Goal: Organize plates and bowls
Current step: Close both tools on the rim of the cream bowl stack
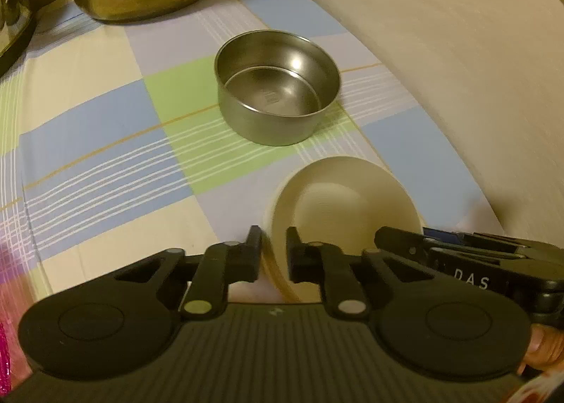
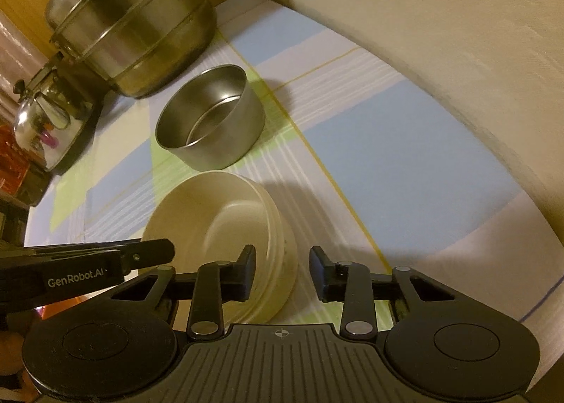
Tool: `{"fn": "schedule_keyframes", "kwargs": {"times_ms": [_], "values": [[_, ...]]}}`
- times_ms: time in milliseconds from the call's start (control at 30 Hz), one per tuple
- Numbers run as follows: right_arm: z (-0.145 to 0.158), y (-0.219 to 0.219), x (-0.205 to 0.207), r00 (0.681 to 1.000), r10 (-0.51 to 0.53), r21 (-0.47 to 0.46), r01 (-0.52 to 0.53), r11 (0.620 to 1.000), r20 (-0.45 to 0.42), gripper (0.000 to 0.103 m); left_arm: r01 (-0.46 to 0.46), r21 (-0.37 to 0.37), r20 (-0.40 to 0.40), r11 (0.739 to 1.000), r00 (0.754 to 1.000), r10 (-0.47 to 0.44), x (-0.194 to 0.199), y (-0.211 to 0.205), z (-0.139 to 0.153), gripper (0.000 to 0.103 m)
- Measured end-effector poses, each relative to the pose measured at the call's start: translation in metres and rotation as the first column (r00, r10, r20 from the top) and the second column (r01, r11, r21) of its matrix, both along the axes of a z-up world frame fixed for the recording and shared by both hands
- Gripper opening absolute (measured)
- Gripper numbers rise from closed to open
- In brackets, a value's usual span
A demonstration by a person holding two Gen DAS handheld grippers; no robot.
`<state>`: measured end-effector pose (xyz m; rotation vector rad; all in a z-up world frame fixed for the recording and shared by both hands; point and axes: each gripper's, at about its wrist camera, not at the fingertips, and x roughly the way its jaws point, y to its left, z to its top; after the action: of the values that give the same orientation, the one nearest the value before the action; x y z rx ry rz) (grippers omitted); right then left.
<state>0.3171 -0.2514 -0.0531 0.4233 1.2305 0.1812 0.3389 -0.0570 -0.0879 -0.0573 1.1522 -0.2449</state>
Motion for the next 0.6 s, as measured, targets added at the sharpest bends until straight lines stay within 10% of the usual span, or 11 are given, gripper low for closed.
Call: {"fn": "schedule_keyframes", "kwargs": {"times_ms": [600], "values": [[-0.0002,-0.0010,-0.0014,1.000,-0.011,-0.018,0.011,1.000,0.007,0.021,-0.003,-0.025,0.037,1.000,0.999,0.004,-0.0051,-0.0024,0.0059,0.007]]}}
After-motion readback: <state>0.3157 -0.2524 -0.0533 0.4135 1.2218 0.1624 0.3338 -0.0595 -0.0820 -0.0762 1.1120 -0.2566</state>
